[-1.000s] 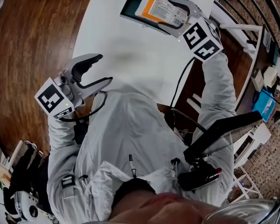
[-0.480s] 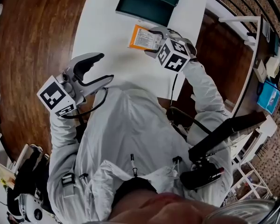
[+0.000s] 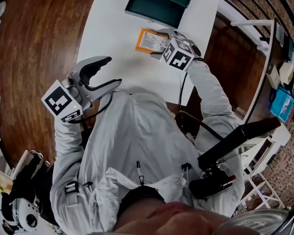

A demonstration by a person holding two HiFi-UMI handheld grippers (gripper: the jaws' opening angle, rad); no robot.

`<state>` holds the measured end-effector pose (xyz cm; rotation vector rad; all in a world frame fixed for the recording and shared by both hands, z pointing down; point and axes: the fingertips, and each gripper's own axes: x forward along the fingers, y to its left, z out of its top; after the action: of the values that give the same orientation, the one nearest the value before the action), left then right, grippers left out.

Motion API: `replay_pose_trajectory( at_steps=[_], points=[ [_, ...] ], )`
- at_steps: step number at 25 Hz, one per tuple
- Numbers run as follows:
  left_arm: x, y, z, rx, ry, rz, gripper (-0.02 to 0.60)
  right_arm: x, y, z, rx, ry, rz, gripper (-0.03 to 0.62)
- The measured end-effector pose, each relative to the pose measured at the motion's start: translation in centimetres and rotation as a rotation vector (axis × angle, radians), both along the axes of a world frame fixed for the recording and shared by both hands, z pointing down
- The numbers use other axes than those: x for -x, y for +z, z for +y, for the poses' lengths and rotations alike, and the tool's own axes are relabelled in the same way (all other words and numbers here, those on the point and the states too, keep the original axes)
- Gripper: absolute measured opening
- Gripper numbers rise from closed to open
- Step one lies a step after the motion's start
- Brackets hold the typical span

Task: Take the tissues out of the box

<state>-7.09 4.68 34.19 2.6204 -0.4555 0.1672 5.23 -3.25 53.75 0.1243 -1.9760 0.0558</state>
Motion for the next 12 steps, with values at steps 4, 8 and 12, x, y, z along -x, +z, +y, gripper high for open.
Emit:
replay_pose_trajectory(
  at_steps=[4,8,12],
  points=[
    [0.3,-0.7,-0.2,-0.017,-0.006,-0.006,0.279,0.3,-6.6,-0.8,-0.030,0.018,-0.109,0.499],
    [0.3,-1.3,0.0,-0.043,0.014,-0.004,0.279,-1.1,-17.7,-1.6,-0.126,0.130,-0.321,0.506],
    [-0.4,-1.1,-0.1,-0.040,0.060,0.002,0.279,-4.6,-18.0,-0.8,-0.115,0.261,-0.221,0.506]
  ],
)
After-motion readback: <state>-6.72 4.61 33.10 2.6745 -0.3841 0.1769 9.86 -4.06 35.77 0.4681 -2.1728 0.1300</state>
